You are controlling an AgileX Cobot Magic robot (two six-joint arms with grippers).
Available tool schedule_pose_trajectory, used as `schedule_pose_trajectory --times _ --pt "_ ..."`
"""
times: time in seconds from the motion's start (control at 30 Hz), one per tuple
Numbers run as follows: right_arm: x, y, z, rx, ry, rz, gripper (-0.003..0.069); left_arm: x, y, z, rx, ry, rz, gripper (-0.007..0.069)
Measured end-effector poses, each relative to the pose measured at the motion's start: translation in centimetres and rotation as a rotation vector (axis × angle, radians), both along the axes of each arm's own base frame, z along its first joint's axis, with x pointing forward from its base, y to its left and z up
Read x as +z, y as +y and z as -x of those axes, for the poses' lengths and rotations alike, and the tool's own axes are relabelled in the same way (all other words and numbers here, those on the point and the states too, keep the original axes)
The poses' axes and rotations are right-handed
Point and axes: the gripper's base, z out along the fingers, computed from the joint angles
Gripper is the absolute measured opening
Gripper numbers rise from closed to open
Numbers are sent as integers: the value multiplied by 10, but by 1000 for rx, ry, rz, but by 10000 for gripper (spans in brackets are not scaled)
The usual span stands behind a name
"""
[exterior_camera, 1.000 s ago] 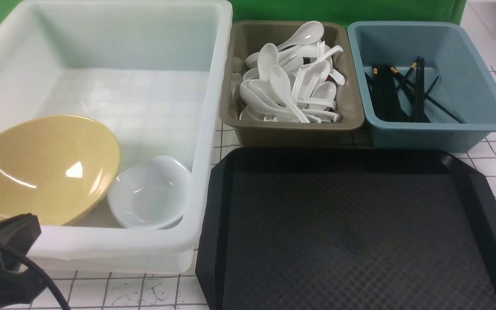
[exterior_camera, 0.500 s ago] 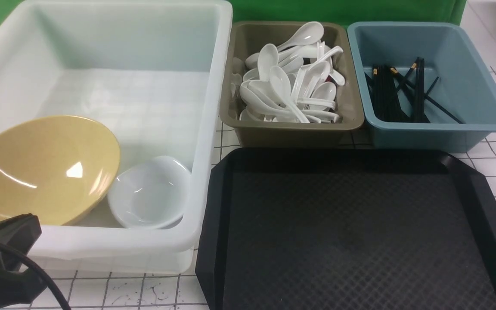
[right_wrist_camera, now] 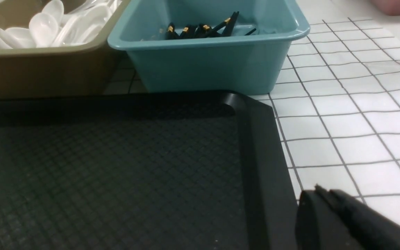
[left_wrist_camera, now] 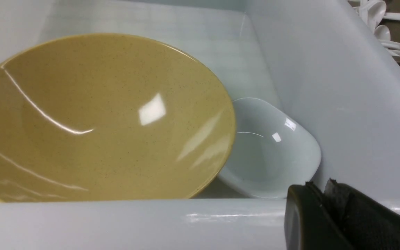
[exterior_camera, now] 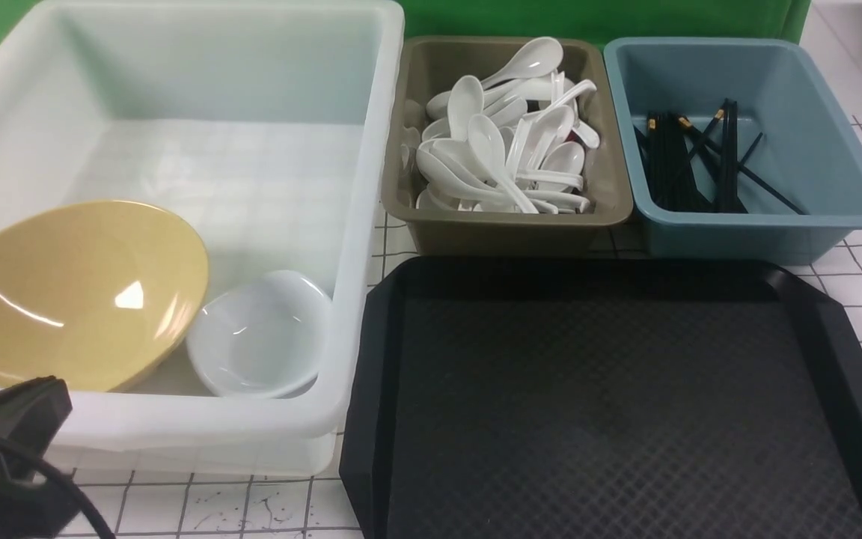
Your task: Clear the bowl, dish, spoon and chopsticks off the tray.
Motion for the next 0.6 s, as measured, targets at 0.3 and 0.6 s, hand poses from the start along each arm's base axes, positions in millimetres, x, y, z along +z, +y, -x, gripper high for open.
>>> schedule_pose_trajectory --times 0.3,0.6 --pt "0 0 0 0 1 0 70 -27 15 42 92 -171 -221 35" --pt "0 0 0 0 2 -2 77 -81 17 31 142 -127 -99 35"
